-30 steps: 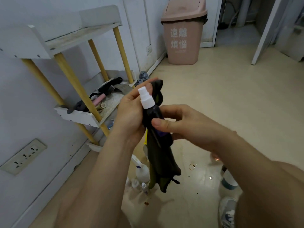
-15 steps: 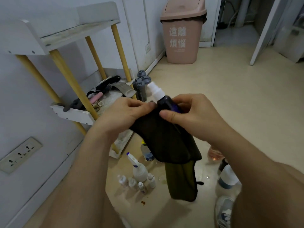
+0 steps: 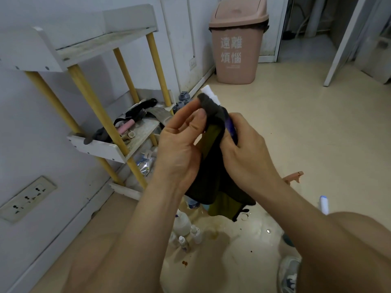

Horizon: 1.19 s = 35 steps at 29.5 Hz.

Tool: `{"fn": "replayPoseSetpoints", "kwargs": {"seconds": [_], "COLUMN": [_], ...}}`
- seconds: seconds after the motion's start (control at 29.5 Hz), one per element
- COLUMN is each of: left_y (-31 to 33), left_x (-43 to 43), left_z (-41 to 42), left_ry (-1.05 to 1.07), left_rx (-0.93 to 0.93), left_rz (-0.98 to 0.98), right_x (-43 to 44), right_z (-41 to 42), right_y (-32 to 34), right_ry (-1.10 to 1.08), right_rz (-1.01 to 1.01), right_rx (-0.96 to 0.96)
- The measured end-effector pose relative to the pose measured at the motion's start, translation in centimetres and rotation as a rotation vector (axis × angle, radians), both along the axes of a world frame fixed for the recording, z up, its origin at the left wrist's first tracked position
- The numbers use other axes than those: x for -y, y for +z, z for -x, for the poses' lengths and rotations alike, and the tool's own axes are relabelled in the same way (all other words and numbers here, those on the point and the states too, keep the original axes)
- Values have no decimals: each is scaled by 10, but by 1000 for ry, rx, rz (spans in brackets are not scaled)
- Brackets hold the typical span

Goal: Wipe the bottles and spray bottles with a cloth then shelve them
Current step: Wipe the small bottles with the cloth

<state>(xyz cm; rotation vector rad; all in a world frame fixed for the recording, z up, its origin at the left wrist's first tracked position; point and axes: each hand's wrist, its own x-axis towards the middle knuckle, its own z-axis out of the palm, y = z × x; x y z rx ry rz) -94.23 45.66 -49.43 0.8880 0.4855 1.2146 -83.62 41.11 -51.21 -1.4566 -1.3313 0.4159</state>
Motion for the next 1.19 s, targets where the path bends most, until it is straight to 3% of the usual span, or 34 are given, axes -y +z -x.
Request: {"fn": "replayPoseSetpoints", "kwargs": {"seconds": [0.1, 0.17, 0.3, 0.34, 0.47, 0.54, 0.68, 0.75, 0.85, 0.98, 1.19], "left_y": [-2, -5, -8, -7, -3, 0, 5, 6, 5, 3, -13], "left_x": [3, 6, 6, 5, -8, -13, -19, -21, -22, -17, -14], "left_z": [-12, -16, -12, -10, 1, 7, 13, 15, 15, 6, -7], "left_ry": [137, 162, -38, -94, -158, -175, -114, -90, -58, 88, 132], "left_rx": [-16, -31, -4, 1, 85, 63, -6, 29, -29, -264, -533], "left_rz": [-70, 8, 186, 213, 261, 220, 80, 26, -38, -124, -27], "right_x": [0, 1, -1, -2, -4, -2, 2, 2, 4, 7, -1], "right_z": [9, 18, 32, 33, 19, 10, -2, -5, -6, -8, 6], "right_y": [1, 1, 0, 0, 6, 8, 8, 5, 8, 9, -11], "right_ry": [23, 18, -55, -28, 344, 480, 301, 424, 545, 566, 130], "right_rz": [-31, -74, -131, -132, 7, 78, 245, 432, 490, 453, 212], "right_rx": [30, 126, 245, 208, -269, -278, -386, -458, -511, -390, -103]}}
